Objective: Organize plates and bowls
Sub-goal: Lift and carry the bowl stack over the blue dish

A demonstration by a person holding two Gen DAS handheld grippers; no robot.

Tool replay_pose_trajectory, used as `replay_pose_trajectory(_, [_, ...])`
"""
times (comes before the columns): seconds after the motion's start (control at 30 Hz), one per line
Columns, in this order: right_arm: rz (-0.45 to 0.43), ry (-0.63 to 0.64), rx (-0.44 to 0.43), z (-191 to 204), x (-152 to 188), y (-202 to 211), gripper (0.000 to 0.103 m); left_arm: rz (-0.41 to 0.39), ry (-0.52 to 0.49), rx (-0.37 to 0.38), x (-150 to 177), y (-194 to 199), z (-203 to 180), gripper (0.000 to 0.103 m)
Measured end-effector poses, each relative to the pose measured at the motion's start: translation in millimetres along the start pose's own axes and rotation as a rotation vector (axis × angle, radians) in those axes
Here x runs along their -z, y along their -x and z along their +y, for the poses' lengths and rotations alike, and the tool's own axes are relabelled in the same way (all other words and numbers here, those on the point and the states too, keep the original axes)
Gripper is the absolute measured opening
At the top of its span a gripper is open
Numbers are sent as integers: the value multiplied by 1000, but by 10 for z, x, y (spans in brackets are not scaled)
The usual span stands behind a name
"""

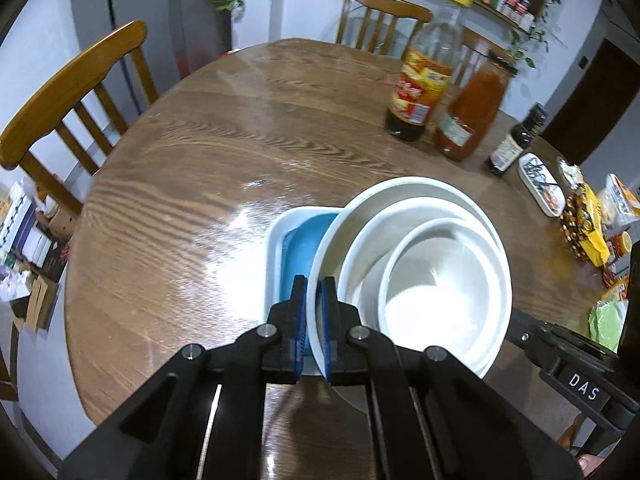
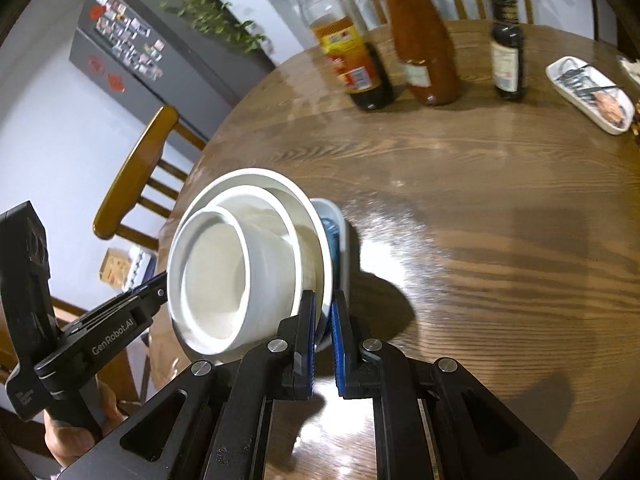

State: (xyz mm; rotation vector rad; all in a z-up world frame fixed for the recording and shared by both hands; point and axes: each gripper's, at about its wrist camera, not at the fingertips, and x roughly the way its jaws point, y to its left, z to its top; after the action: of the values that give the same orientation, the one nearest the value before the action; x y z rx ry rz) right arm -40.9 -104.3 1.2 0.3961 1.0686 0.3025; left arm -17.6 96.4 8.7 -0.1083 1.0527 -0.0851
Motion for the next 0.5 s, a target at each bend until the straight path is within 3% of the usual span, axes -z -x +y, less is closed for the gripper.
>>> replay_pose_trajectory(0.5, [49, -50, 17, -31, -10, -275, 12, 74, -27, 14, -23, -288, 130, 3])
